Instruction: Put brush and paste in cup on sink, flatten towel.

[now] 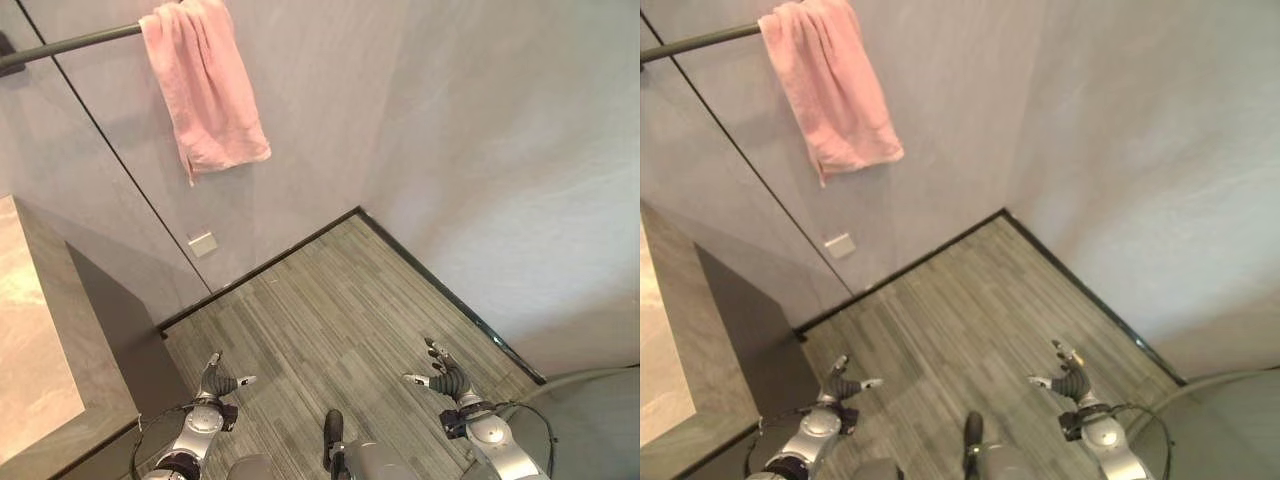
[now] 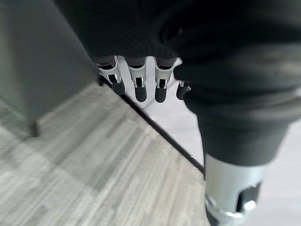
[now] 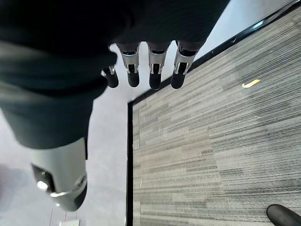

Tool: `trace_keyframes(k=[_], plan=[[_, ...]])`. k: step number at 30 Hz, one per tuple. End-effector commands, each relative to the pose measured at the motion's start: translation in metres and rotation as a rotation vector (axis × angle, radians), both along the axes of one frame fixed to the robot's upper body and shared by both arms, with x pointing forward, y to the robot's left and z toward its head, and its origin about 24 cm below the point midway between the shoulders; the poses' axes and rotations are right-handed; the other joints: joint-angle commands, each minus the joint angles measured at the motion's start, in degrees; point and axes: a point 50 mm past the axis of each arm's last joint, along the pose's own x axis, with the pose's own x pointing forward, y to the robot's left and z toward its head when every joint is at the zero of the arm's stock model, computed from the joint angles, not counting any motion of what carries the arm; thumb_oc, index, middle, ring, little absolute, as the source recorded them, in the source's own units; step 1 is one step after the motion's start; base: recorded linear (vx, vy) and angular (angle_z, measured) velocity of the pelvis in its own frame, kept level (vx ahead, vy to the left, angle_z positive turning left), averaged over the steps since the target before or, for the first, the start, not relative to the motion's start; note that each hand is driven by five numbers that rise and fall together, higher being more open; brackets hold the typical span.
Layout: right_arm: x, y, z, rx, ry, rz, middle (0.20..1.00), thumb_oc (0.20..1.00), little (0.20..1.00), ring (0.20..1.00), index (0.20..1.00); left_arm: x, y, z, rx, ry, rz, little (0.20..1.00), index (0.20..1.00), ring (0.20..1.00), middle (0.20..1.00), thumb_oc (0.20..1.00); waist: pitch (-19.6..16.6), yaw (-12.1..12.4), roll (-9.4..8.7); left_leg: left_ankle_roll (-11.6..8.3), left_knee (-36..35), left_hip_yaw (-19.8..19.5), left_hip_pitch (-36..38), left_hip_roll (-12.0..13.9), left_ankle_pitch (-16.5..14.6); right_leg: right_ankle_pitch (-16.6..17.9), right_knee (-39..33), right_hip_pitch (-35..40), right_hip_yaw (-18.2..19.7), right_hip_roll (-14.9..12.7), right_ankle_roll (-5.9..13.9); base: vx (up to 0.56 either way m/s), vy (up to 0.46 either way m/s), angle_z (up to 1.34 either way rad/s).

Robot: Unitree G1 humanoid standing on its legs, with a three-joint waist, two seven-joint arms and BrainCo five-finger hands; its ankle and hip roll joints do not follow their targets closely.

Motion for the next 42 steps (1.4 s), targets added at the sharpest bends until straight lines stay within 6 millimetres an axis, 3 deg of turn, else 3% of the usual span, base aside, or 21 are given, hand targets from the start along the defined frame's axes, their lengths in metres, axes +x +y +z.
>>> trace_keyframes(k=[1,5,9,10,12,14,16,17,18,20,22,24,25,27,30,32,35,36,38,41,42], plan=[[0.003,-0.004,0.014,-0.009,-0.083,0.000,1.000,1.000,1.000,1.000,1.000,0.015,0.016,0.018,0.031,-0.095,0.015,1.000,1.000,1.000,1.000,1.000,0.17,1.79,-0.13,3.46,-17.05,4.57,-2.56,-4.44,7.14,-0.62,-0.35,5.62,2.92,-2.86,7.40,0.31,0.028,0.35],[0.005,-0.001,0.011,-0.028,-0.080,0.010,1.000,1.000,1.000,1.000,1.000,0.006,0.017,0.013,0.029,-0.076,0.014,1.000,1.000,1.000,1.000,1.000,-0.12,4.64,0.19,1.75,-22.59,4.81,-6.64,-3.53,13.98,-1.81,-3.15,11.54,2.93,-2.76,8.10,0.42,0.092,0.22],[0.009,0.011,0.010,-0.018,-0.073,0.049,1.000,1.000,1.000,1.000,1.000,0.000,0.019,0.011,0.029,-0.068,0.024,1.000,1.000,1.000,1.000,1.000,-0.88,5.45,0.21,3.51,-20.22,4.89,-4.90,-4.37,12.23,-4.37,-0.35,12.81,3.96,-3.90,8.52,0.32,0.141,-0.34],[0.013,0.019,0.009,-0.001,-0.075,0.060,1.000,1.000,1.000,1.000,1.000,0.000,0.020,0.012,0.027,-0.072,0.032,1.000,1.000,1.000,1.000,1.000,-1.19,5.67,-0.09,4.88,-17.57,5.17,-4.49,-5.27,9.90,-5.07,3.98,13.13,5.11,-5.23,9.11,0.35,0.214,-0.44],[0.018,0.028,0.011,0.030,-0.087,0.070,1.000,1.000,1.000,1.000,1.000,0.000,0.022,0.013,0.036,-0.074,0.027,1.000,1.000,1.000,1.000,1.000,-0.86,5.96,-0.55,6.79,-15.72,5.93,-3.24,-6.17,7.27,-2.59,14.02,9.53,6.32,-6.30,10.11,0.35,0.262,-0.43],[0.026,0.041,0.016,0.054,-0.113,0.103,1.000,1.000,1.000,1.000,1.000,0.003,0.022,0.015,0.043,-0.081,0.021,1.000,1.000,1.000,1.000,1.000,0.14,6.07,0.39,8.94,-15.56,6.92,0.62,-6.40,4.76,5.42,27.39,4.12,4.49,-8.06,11.47,0.30,0.258,-0.34],[0.027,0.044,0.017,0.066,-0.119,0.112,1.000,1.000,1.000,1.000,1.000,0.003,0.023,0.016,0.041,-0.086,0.026,1.000,1.000,1.000,1.000,1.000,0.60,5.78,1.02,9.48,-16.17,7.08,2.41,-6.45,4.36,6.81,31.35,2.65,3.45,-8.65,11.51,0.31,0.199,-0.15],[0.028,0.047,0.020,0.065,-0.132,0.129,1.000,1.000,1.000,1.000,1.000,0.004,0.021,0.017,0.040,-0.090,0.014,1.000,1.000,1.000,1.000,1.000,1.26,4.61,2.13,9.94,-17.68,5.50,5.33,-6.58,3.95,5.62,34.70,-1.75,4.51,-6.80,11.26,0.48,0.194,0.01],[0.027,0.047,0.021,0.063,-0.134,0.135,1.000,1.000,1.000,1.000,1.000,0.005,0.020,0.018,0.037,-0.097,0.012,1.000,1.000,1.000,1.000,1.000,1.44,3.95,2.32,9.77,-18.90,4.51,7.03,-6.89,3.96,4.26,32.31,-3.84,5.04,-5.40,10.74,0.49,0.122,0.21],[0.026,0.045,0.023,0.063,-0.143,0.133,1.000,1.000,1.000,1.000,1.000,0.007,0.018,0.019,0.026,-0.107,0.001,1.000,1.000,1.000,1.000,1.000,1.42,3.44,2.43,9.26,-20.09,3.71,8.86,-7.31,3.46,3.50,25.36,-5.00,2.57,-6.59,10.00,0.35,0.024,0.53],[0.025,0.041,0.026,0.054,-0.160,0.128,1.000,1.000,1.000,1.000,1.000,0.008,0.015,0.019,0.024,-0.111,-0.007,1.000,1.000,1.000,1.000,1.000,1.85,2.22,2.24,8.55,-20.31,1.33,10.61,-7.90,2.34,3.02,17.18,-6.31,4.04,-6.14,9.69,0.29,-0.043,0.62],[0.025,0.041,0.026,0.054,-0.160,0.128,1.000,1.000,1.000,1.000,1.000,0.008,0.015,0.019,0.024,-0.111,-0.007,1.000,1.000,1.000,1.000,1.000,1.77,2.18,2.29,8.53,-20.32,1.29,10.50,-7.85,2.41,3.21,16.92,-6.29,3.96,-6.08,9.67,0.28,-0.072,0.58],[0.023,0.037,0.035,0.059,-0.195,0.138,1.000,1.000,1.000,1.000,1.000,0.009,0.011,0.020,0.026,-0.114,-0.038,1.000,1.000,1.000,1.000,1.000,1.60,0.56,1.52,7.36,-20.48,-1.92,13.19,-8.50,0.43,5.80,3.97,-8.05,9.89,-5.85,10.99,0.43,-0.110,0.59],[0.021,0.035,0.043,0.065,-0.225,0.152,1.000,1.000,1.000,1.000,1.000,0.009,0.010,0.020,0.023,-0.118,-0.047,1.000,1.000,1.000,1.000,1.000,1.28,-0.29,1.52,6.44,-21.14,-3.77,15.24,-7.86,-0.68,7.76,-1.33,-9.46,11.98,-6.63,12.18,0.55,-0.146,0.71],[0.020,0.036,0.055,0.088,-0.264,0.201,1.000,1.000,1.000,1.000,1.000,0.009,0.011,0.021,0.019,-0.129,-0.047,1.000,1.000,1.000,1.000,1.000,0.71,-1.29,1.23,5.44,-21.45,-7.27,18.32,-6.91,-1.65,9.42,-1.73,-10.08,14.65,-6.67,13.48,0.43,-0.160,0.82],[0.022,0.037,0.072,0.120,-0.318,0.271,1.000,1.000,1.000,1.000,1.000,0.008,0.014,0.021,0.015,-0.128,-0.027,1.000,1.000,1.000,1.000,1.000,-0.93,-1.38,0.20,4.84,-20.72,-9.62,20.42,-6.19,-2.29,10.39,0.61,-8.38,14.80,-5.77,12.86,0.42,-0.259,0.80],[0.023,0.035,0.088,0.157,-0.371,0.289,1.000,1.000,1.000,1.000,1.000,0.005,0.016,0.018,-0.011,-0.118,0.022,1.000,1.000,1.000,1.000,1.000,-2.07,-1.96,0.95,3.78,-18.26,-10.43,21.29,-4.33,-1.89,9.05,1.99,-7.33,13.28,-4.45,11.92,0.38,-0.230,0.59],[0.022,0.031,0.094,0.170,-0.387,0.299,1.000,1.000,1.000,1.000,1.000,0.004,0.015,0.017,-0.031,-0.117,0.041,1.000,1.000,1.000,1.000,1.000,-2.35,-2.07,1.25,2.84,-15.02,-10.48,19.97,-3.79,-0.21,8.40,2.15,-6.27,12.38,-4.02,11.09,0.22,-0.180,0.18],[0.027,0.023,0.120,0.218,-0.469,0.329,1.000,1.000,1.000,1.000,1.000,0.015,0.014,0.023,-0.047,-0.152,0.045,1.000,1.000,1.000,1.000,1.000,-1.40,-1.74,0.57,0.16,-1.23,-8.51,12.02,-3.01,8.20,6.25,1.32,-2.00,10.33,-4.20,8.60,0.25,-0.244,0.40],[0.026,0.021,0.129,0.250,-0.497,0.335,1.000,1.000,1.000,1.000,1.000,0.019,0.014,0.026,-0.047,-0.161,0.041,1.000,1.000,1.000,1.000,1.000,-0.76,-1.65,0.05,-0.11,3.66,-6.63,8.83,-2.41,9.71,5.51,0.55,-0.15,9.49,-4.32,7.67,0.10,-0.144,0.47],[0.024,0.018,0.141,0.294,-0.534,0.351,1.000,1.000,1.000,1.000,1.000,0.022,0.017,0.029,-0.039,-0.171,0.038,1.000,1.000,1.000,1.000,1.000,-0.07,-1.54,-0.48,0.15,8.74,-3.30,6.28,-0.71,10.79,4.72,0.14,1.38,9.00,-4.18,6.48,0.20,-0.292,0.16]])
